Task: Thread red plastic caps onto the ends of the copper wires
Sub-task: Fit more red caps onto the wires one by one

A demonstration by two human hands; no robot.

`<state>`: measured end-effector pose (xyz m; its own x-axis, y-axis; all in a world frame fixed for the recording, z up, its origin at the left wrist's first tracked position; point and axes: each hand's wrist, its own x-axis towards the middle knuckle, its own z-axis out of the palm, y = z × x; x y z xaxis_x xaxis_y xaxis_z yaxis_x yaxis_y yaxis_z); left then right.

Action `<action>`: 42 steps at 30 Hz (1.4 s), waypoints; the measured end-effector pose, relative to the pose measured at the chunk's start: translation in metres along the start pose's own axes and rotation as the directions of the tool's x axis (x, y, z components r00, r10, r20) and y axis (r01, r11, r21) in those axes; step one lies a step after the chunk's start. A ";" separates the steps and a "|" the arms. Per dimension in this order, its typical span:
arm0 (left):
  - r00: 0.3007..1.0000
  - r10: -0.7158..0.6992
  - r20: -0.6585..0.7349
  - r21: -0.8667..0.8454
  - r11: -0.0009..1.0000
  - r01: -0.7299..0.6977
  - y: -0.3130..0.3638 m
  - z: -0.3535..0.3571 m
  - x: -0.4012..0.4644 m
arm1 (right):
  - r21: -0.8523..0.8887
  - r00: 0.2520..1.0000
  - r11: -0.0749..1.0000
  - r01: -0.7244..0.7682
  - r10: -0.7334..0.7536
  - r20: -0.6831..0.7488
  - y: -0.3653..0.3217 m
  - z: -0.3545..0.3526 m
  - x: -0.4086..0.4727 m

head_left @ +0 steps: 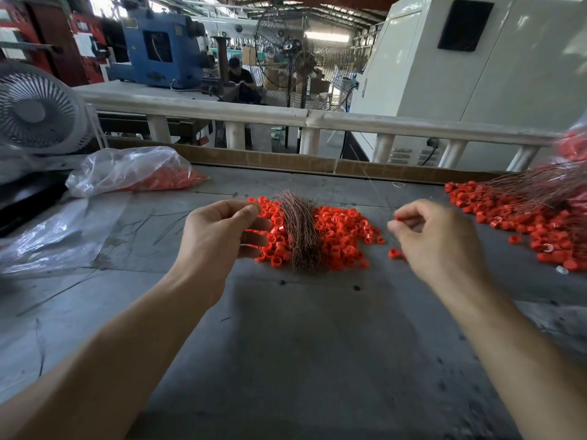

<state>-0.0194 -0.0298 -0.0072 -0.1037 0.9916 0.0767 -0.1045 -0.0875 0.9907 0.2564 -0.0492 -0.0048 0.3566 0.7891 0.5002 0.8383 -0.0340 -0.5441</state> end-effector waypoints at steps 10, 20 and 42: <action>0.986 0.164 0.021 0.511 0.846 -0.151 -0.011 -0.004 0.006 | -0.250 0.947 0.922 -0.297 0.318 0.048 0.037 -0.021 0.020; 0.979 0.197 0.051 0.723 0.669 -0.172 -0.015 -0.005 0.007 | -0.349 0.919 0.888 -0.299 0.366 0.145 0.046 -0.018 0.022; 0.978 0.183 0.096 0.795 0.578 -0.186 -0.019 -0.009 0.011 | 0.066 0.905 0.960 0.270 -0.277 0.322 -0.012 0.021 -0.017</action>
<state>-0.0278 -0.0185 -0.0264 -0.0261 0.9633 0.2671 0.7451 -0.1594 0.6476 0.2318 -0.0492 -0.0206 -0.0425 0.9213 0.3865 0.8742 0.2215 -0.4321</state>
